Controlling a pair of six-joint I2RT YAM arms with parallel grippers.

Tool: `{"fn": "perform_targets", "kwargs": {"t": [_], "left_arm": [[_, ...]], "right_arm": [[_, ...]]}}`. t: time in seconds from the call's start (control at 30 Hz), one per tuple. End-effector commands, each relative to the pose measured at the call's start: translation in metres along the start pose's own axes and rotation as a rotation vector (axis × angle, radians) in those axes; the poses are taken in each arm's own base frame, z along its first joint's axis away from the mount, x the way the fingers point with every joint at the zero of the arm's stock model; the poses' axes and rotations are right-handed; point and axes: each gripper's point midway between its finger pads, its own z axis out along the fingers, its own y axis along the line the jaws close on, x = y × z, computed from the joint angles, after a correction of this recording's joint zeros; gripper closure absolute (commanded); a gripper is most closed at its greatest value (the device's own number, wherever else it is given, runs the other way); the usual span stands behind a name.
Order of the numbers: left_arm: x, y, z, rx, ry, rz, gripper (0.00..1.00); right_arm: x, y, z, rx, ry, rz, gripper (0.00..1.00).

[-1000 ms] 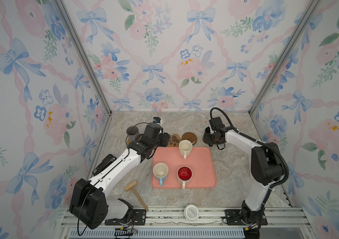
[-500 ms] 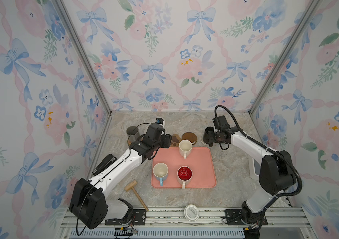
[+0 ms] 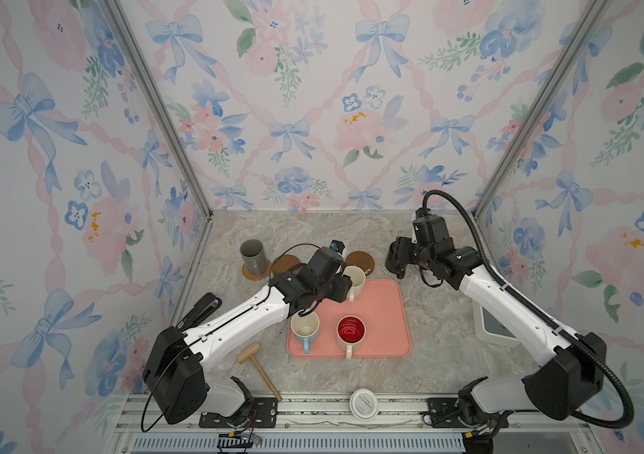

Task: Place cups on coasters
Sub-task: Pick up the cup from the tray.

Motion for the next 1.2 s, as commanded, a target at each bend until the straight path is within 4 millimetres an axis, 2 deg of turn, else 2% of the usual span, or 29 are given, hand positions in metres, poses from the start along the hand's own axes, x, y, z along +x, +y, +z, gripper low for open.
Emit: {"fn": "perform_targets", "kwargs": {"t": [0.0,0.1,0.23,0.5,0.93,1.17], "left_arm": [[0.014,-0.008,0.006,-0.016,0.052,-0.005,0.47],[0.021,-0.015,0.012,-0.014,0.076,-0.006,0.47],[0.031,-0.022,0.021,-0.012,0.108,-0.015,0.47],[0.043,-0.021,0.047,-0.051,0.174,-0.026,0.48],[0.048,-0.003,0.083,-0.151,0.246,-0.047,0.51],[0.05,0.009,0.093,-0.174,0.267,-0.076,0.54]], "right_arm": [[-0.008,0.01,-0.009,-0.042,-0.063,0.06,0.32],[-0.002,0.013,-0.011,-0.051,-0.059,0.046,0.32],[0.006,0.005,-0.01,-0.026,-0.055,0.045,0.31],[0.014,0.002,-0.008,-0.035,-0.06,0.052,0.29],[0.02,0.0,-0.002,-0.049,-0.036,0.055,0.29],[0.02,-0.005,-0.003,-0.046,-0.04,0.064,0.29]]}}
